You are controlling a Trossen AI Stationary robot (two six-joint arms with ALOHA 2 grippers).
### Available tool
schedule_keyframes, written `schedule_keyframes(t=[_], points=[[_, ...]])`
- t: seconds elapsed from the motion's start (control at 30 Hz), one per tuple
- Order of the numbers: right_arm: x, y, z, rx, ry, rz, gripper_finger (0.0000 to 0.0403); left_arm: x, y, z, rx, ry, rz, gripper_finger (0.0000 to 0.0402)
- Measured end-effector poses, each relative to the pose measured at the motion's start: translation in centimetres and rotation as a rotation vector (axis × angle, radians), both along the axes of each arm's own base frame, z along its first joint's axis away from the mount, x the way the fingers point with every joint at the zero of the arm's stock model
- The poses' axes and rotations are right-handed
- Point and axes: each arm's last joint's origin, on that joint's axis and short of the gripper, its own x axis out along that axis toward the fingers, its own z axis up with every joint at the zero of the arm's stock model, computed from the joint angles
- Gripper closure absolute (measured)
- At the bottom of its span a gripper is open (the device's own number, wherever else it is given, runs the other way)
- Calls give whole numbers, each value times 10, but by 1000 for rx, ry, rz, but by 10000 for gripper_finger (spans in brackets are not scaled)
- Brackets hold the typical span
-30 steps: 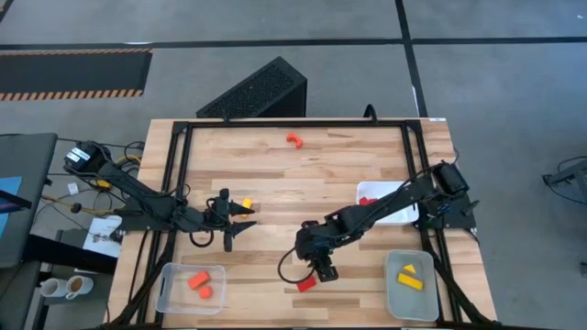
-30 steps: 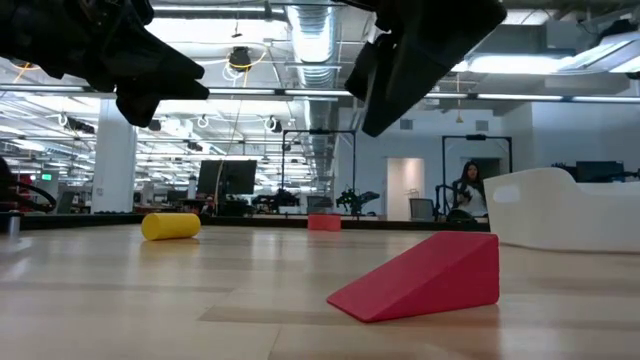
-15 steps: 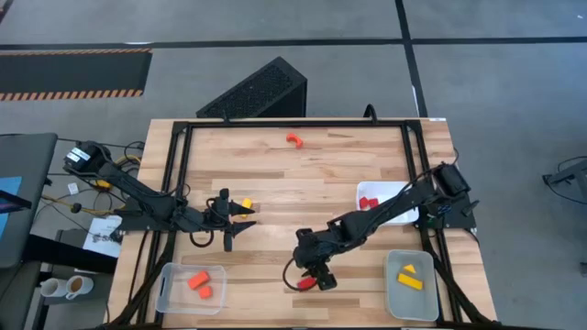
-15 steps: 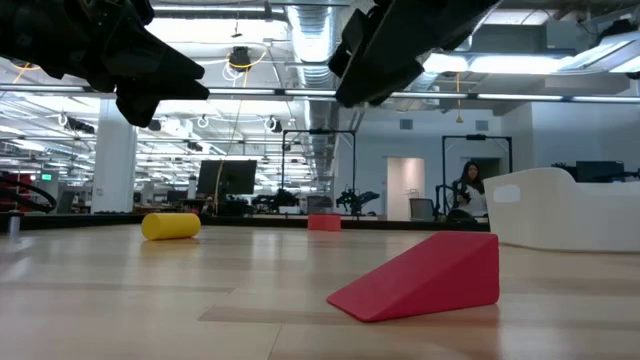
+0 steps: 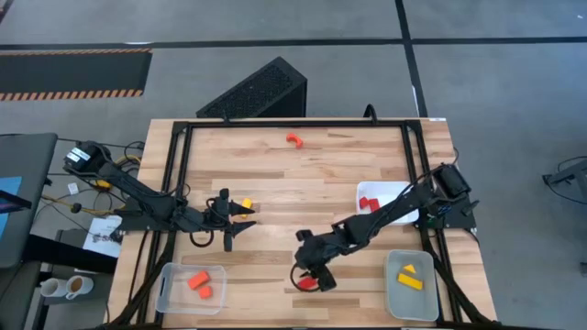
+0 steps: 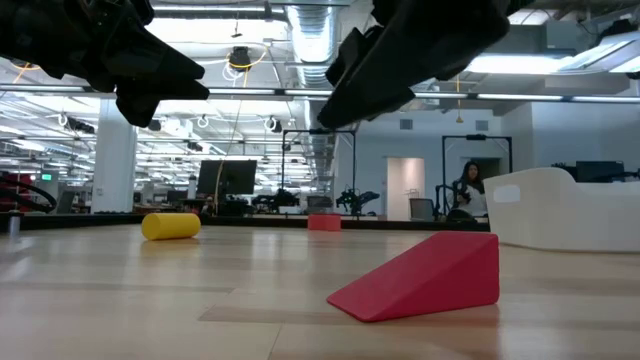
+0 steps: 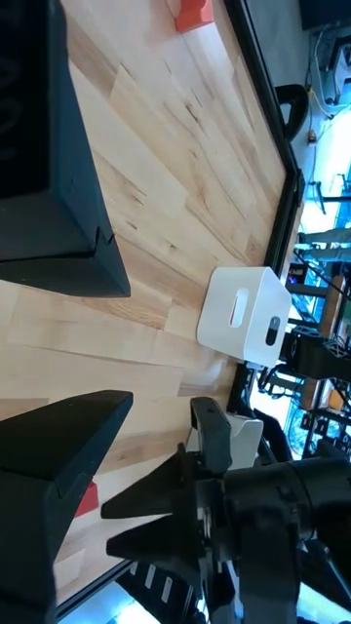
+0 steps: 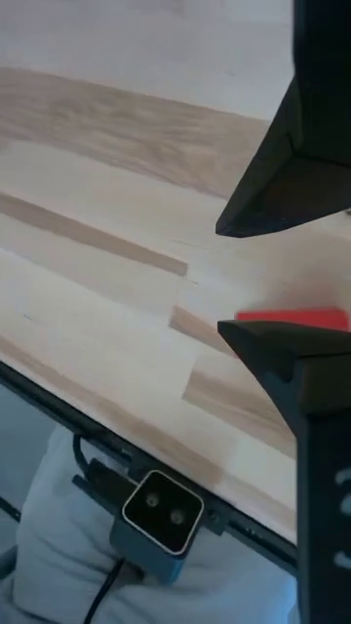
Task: Sort & place blocks by color
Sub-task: Put the red block into the white bin
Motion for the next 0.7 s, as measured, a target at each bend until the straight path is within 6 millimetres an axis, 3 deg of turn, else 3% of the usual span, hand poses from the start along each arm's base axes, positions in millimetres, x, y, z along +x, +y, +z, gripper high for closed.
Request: schedule_keyframes(t=[0.27,0.5,0.7], points=[[0,5,0,-19,-38,39,154,0,0,0,0,0,0,249],[9,21,-38,-123,-2,157,124,0,0,0,1,2,0,249],[20,30,-49,-142,0,189,121,0,0,-1,4,8,0,249]])
